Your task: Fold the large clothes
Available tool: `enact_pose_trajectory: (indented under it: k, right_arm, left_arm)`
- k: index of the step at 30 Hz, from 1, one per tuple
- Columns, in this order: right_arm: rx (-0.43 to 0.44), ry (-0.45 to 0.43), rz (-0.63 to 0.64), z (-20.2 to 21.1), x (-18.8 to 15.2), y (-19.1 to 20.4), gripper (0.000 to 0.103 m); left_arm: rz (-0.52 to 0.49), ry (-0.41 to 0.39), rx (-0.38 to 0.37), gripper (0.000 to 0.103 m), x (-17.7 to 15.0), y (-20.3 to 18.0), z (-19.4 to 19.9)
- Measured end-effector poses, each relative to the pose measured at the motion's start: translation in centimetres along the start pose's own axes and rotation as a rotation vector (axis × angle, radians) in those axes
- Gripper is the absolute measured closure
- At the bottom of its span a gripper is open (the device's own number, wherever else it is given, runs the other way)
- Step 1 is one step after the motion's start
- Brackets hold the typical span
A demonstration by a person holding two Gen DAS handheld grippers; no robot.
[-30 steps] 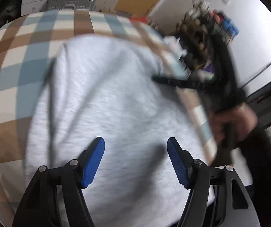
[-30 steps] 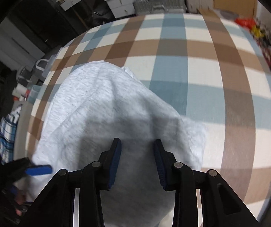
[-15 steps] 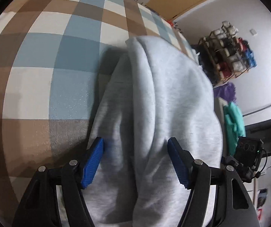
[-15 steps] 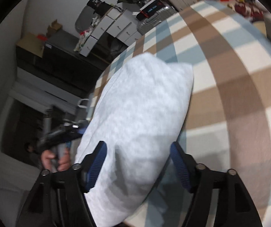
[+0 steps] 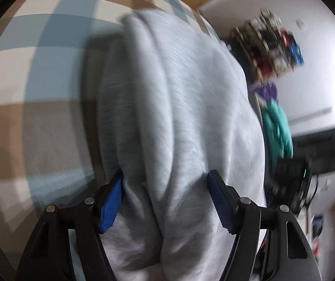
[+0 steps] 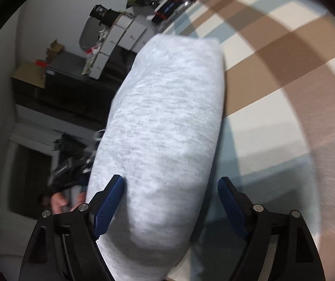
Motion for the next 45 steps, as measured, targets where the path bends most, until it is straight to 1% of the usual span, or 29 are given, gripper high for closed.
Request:
enact_pose_trajectory:
  k: [2,3,4,5,6,7,9,10,12,15,16,18,20,22,24,26,27,28,29,31,32,35,36,38,39,40,41,43,45]
  right_arm:
    - [0.043,0.036,-0.017,0.6,-0.2,-0.3,0.02]
    - [0.052,0.05,-0.023,0.7,-0.2,-0.5,0.02]
    - [0.055,0.066,-0.02,1.0,-0.1,-0.8,0.019]
    - [0.062,0.076,-0.011,1.1,-0.1,-1.0,0.019]
    - [0.068,0.085,-0.001,1.2,0.0,-1.0,0.019]
    - [0.084,0.101,0.004,1.0,0.0,-0.9,0.019]
    - [0.094,0.123,0.003,0.6,0.2,-0.8,0.019]
    - [0.099,0.142,0.006,0.4,0.4,-0.8,0.019]
    - [0.103,0.153,0.034,0.3,0.8,-0.8,0.019]
    - [0.148,0.158,0.006,-0.6,0.8,-1.3,0.019]
    - [0.16,0.157,0.005,-0.8,0.6,-1.4,0.019]
    - [0.182,0.155,0.001,-1.0,0.4,-1.7,0.019]
    - [0.181,0.155,0.017,-1.3,0.6,-1.5,0.019]
    - [0.19,0.166,0.028,-1.6,0.7,-1.3,0.019]
    - [0.189,0.179,0.041,-1.5,0.8,-1.1,0.019]
    - [0.193,0.191,0.053,-1.0,0.8,-1.0,0.019]
    - [0.197,0.201,0.057,-0.9,0.8,-0.9,0.019]
    - [0.203,0.221,0.064,-1.0,0.8,-0.9,0.019]
    - [0.202,0.239,0.07,-1.4,1.1,-0.7,0.019]
    - [0.2,0.279,0.079,-1.8,1.5,-0.5,0.019]
    - [0.197,0.292,0.085,-2.2,1.7,-0.2,0.019]
    - [0.199,0.326,0.088,-2.5,1.9,-0.3,0.018]
    - [0.196,0.331,0.092,-2.7,2.0,-0.2,0.017]
    - [0.186,0.339,0.102,-3.0,2.2,0.1,0.015]
    - [0.18,0.338,0.11,-3.2,2.3,0.2,0.014]
    - [0.178,0.331,0.12,-3.4,2.3,0.3,0.014]
    - [0.181,0.32,0.128,-3.4,2.3,0.4,0.014]
    - [0.177,0.295,0.159,-3.3,2.1,0.8,0.015]
    - [0.171,0.266,0.179,-2.5,1.9,1.1,0.019]
  left_arm:
    - [-0.056,0.06,0.003,0.038,-1.7,-0.4,-0.3]
    - [-0.075,0.078,0.01,0.035,-2.2,-0.2,-0.1]
    - [-0.073,0.082,0.014,0.035,-2.2,0.2,0.3]
    - [-0.048,0.062,0.03,0.034,-1.8,1.1,1.0]
    - [-0.019,0.044,0.025,0.034,-1.1,1.7,1.4]
    - [0.028,0.03,-0.01,0.034,-0.5,2.6,2.0]
    - [0.096,0.051,-0.082,0.034,0.1,3.7,2.6]
    - [0.11,0.055,-0.099,0.034,0.3,3.9,2.8]
    - [0.1,0.051,-0.099,0.034,0.4,3.8,2.7]
    - [0.016,0.051,-0.047,0.034,0.1,2.5,2.3]
    - [0.016,0.061,-0.057,0.034,0.0,2.4,2.2]
    - [0.059,0.1,-0.118,0.033,-0.3,2.5,1.8]
    - [0.082,0.117,-0.152,0.03,0.0,2.4,1.7]
    - [0.066,0.137,-0.173,0.03,-0.3,2.2,1.4]
    - [0.024,0.149,-0.152,0.03,-0.4,1.5,1.5]
    - [0.019,0.135,-0.118,0.03,-0.2,2.0,2.6]
    - [0.037,0.104,-0.072,0.03,0.0,2.6,2.9]
    - [0.066,0.051,-0.009,0.03,0.4,3.7,3.9]
    - [0.076,0.031,-0.004,0.03,0.4,4.1,4.0]
    - [0.112,0.03,-0.044,0.028,0.5,4.5,4.3]
    - [0.124,0.025,-0.046,0.028,0.7,4.7,4.1]
    - [0.087,0.027,-0.037,0.028,0.4,4.7,4.1]
    - [0.084,0.033,-0.045,0.028,0.3,4.2,3.7]
    - [0.095,0.065,-0.09,0.028,0.2,3.5,2.7]
    - [0.09,0.09,-0.101,0.028,0.1,3.0,2.0]
    - [0.081,0.11,-0.107,0.029,0.0,2.4,1.6]
    - [0.069,0.136,-0.114,0.037,-0.3,1.9,0.9]
    - [0.056,0.128,-0.105,0.044,0.0,0.8,0.6]
    - [0.05,0.114,-0.139,0.067,0.4,0.3,1.5]
Point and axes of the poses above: each gripper's, at about its wrist camera, not at the fingertips, and z roughly against the way its jaws point, y to its left, x to its top, the point moved 4 cm from there along -z, roughly the way its jaws point, and after that the axes turned 15 degrees about z, right-handed, at the moved point
